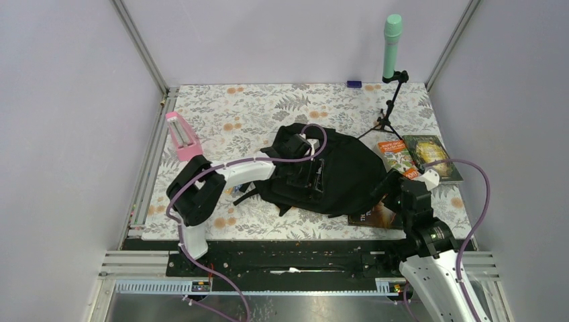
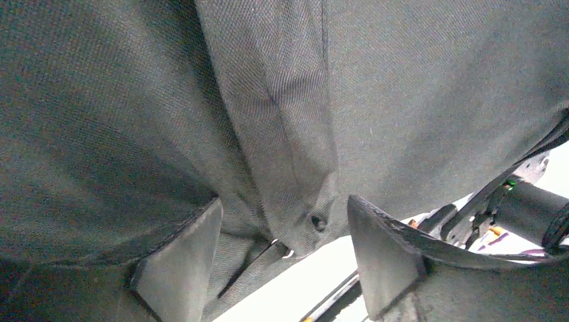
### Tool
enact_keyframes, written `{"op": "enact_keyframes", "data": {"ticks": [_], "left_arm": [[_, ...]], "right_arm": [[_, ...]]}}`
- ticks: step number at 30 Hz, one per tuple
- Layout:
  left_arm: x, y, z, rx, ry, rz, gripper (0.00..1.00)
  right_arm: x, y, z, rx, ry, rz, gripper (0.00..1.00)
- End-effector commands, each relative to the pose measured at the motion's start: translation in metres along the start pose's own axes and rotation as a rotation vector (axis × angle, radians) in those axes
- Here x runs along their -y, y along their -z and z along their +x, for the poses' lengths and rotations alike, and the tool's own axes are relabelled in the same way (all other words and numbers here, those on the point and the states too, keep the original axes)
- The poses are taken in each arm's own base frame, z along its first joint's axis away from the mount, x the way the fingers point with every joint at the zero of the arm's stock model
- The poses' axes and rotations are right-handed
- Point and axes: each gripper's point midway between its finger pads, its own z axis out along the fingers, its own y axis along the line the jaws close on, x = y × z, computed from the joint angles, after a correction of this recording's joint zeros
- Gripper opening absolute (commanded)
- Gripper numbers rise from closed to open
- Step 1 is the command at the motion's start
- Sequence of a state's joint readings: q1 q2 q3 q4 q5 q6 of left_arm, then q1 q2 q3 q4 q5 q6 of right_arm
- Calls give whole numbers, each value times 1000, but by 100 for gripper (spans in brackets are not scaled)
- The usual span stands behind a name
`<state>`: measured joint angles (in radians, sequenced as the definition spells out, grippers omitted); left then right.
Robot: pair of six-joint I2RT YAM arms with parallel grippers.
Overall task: Pack the student bag
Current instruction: Adjust the student bag at the center of the board, then unzip the student bag at the center of the board.
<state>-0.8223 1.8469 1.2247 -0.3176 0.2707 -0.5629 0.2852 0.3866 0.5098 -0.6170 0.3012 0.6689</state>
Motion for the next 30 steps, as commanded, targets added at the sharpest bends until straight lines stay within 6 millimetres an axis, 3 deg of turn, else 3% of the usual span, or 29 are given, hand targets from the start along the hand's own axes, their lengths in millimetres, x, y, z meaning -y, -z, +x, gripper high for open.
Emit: {"op": "enact_keyframes", "data": {"ticks": [1, 3, 6, 9, 12, 14, 17, 21, 25, 30], "left_arm": [[21, -8, -18, 44, -3, 57, 66], [26, -11, -19, 41, -14, 61, 62], [31, -17, -14, 14, -7, 83, 45], [37, -16, -12, 10, 18, 121, 1], [41, 4, -28, 82, 55, 163, 0], [47, 32, -49, 168, 91, 205, 0], [51, 78, -82, 307, 144, 261, 0], [52, 126, -104, 447, 204, 311, 0], [44, 149, -115, 549, 241, 338, 0], [42, 161, -116, 572, 236, 347, 0]], "right_arm": [[-6, 4, 0, -9, 19, -38, 97], [-15, 2, 9, -50, 39, -90, 94], [-40, 3, 26, -149, 75, -228, 88], [-64, 7, 46, -277, 86, -357, 81], [-78, 12, 61, -380, 88, -433, 76], [-81, 13, 62, -398, 96, -448, 76], [-88, 19, 55, -386, 111, -484, 76], [-104, 30, 44, -382, 111, -539, 76], [-124, 38, 45, -396, 110, -601, 75], [-145, 36, 55, -391, 104, -622, 74]]}}
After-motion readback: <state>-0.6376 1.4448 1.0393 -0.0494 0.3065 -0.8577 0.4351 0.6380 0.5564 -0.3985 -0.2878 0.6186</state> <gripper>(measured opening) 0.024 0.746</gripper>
